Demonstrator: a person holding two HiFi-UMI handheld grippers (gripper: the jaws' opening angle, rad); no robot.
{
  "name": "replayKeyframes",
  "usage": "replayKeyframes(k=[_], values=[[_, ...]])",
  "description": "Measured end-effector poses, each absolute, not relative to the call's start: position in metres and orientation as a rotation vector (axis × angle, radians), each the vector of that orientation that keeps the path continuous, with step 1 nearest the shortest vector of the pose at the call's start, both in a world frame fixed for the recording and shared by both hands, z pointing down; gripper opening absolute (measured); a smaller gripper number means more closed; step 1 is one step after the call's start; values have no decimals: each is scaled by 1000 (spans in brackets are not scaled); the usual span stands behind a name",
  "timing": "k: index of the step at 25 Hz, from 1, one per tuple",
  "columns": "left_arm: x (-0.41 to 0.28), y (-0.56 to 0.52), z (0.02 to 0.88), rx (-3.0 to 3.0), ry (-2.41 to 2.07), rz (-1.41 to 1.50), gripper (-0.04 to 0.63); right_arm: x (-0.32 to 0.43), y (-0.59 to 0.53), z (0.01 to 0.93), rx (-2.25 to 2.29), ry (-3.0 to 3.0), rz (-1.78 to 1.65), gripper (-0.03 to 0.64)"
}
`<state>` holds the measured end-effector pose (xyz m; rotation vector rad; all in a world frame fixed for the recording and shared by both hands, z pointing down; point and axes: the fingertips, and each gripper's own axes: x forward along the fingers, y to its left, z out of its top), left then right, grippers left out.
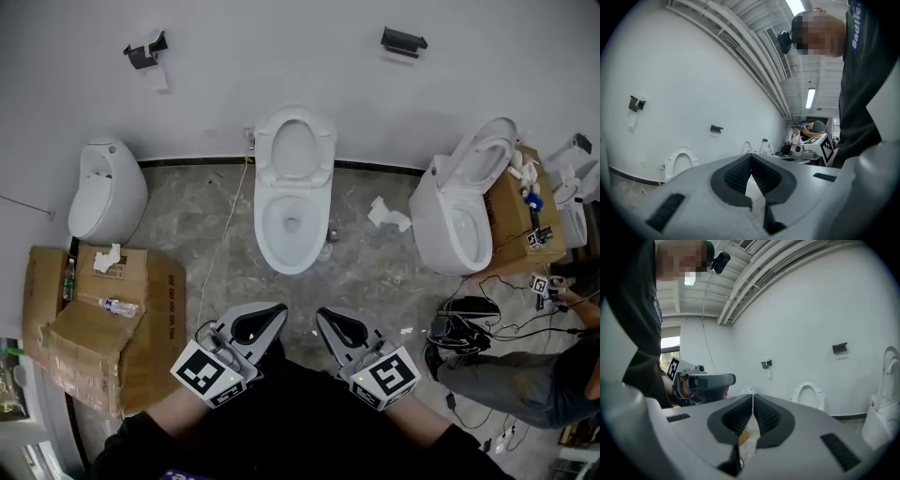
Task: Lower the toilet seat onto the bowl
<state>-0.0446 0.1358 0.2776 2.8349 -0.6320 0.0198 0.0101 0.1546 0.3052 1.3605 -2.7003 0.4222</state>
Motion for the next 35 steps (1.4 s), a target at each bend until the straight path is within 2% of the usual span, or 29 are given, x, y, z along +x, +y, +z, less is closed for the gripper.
replayKeyframes(k=[13,35], values=[[-56,9,280,2850,-484,28,14,-20,26,299,1451,-2649,418,29],[22,-81,296,2737,-846,18,14,61,-68,316,1106,-2772,459,31]])
